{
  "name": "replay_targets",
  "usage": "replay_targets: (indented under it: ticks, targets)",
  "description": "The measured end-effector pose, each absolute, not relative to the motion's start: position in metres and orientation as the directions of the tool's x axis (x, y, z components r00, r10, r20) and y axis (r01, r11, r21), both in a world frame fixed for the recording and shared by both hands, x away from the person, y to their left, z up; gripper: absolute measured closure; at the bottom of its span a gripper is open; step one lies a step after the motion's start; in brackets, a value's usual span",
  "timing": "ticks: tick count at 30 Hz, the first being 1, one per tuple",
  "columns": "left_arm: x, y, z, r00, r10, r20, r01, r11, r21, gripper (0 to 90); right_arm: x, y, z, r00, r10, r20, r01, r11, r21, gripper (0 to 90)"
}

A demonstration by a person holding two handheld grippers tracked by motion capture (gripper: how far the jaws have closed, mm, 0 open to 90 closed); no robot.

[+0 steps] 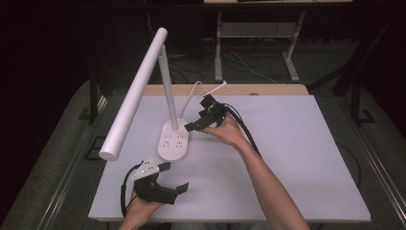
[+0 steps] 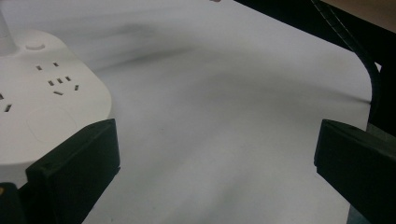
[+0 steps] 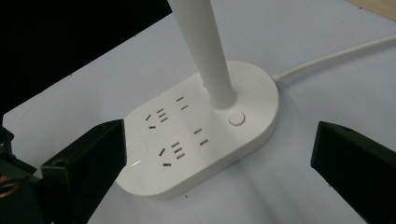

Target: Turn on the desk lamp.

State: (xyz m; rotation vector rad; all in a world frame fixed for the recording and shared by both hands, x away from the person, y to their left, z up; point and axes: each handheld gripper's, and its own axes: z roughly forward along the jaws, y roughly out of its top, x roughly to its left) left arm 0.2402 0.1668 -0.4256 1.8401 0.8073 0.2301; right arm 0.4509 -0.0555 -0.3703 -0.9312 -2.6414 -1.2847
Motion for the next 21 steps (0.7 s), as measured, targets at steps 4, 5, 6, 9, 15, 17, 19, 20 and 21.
replay_targets:
  ticks: [4, 5, 6, 9, 15, 17, 19, 20, 21]
  targets:
    - [0.240, 0.167, -0.425, 0.751, 0.625, -0.212, 0.420, -0.206, 0.884, 0.0, 0.454, -0.050, -0.372, -0.814, 0.491, 0.309, 0.543, 0.457, 0.705, 3.3]
    - [0.240, 0.168, -0.425, 0.752, 0.625, -0.209, 0.419, -0.209, 0.883, 0.0, 0.454, -0.049, -0.372, -0.812, 0.494, 0.311, 0.546, 0.457, 0.702, 3.3]
    - [0.240, 0.168, -0.425, 0.752, 0.625, -0.210, 0.420, -0.209, 0.883, 0.0, 0.455, -0.048, -0.373, -0.814, 0.493, 0.306, 0.543, 0.460, 0.703, 3.3]
    - [0.240, 0.168, -0.425, 0.751, 0.625, -0.214, 0.421, -0.204, 0.884, 0.0, 0.457, -0.045, -0.376, -0.813, 0.489, 0.315, 0.546, 0.454, 0.705, 11.3]
    - [0.240, 0.168, -0.425, 0.752, 0.623, -0.215, 0.421, -0.204, 0.884, 0.0, 0.461, -0.041, -0.383, -0.810, 0.503, 0.301, 0.539, 0.438, 0.720, 29.5]
    - [0.240, 0.168, -0.425, 0.753, 0.622, -0.215, 0.421, -0.204, 0.884, 0.0, 0.463, -0.039, -0.386, -0.810, 0.500, 0.305, 0.539, 0.433, 0.722, 33.5]
    - [0.240, 0.168, -0.425, 0.753, 0.622, -0.215, 0.421, -0.204, 0.884, 0.0, 0.464, -0.037, -0.389, -0.811, 0.499, 0.305, 0.540, 0.438, 0.719, 37.4]
    - [0.240, 0.169, -0.425, 0.753, 0.622, -0.214, 0.421, -0.204, 0.884, 0.0, 0.464, -0.036, -0.390, -0.811, 0.500, 0.305, 0.540, 0.438, 0.718, 38.6]
    - [0.240, 0.169, -0.425, 0.752, 0.623, -0.214, 0.421, -0.204, 0.884, 0.0, 0.465, -0.035, -0.391, -0.810, 0.499, 0.307, 0.542, 0.439, 0.717, 39.5]
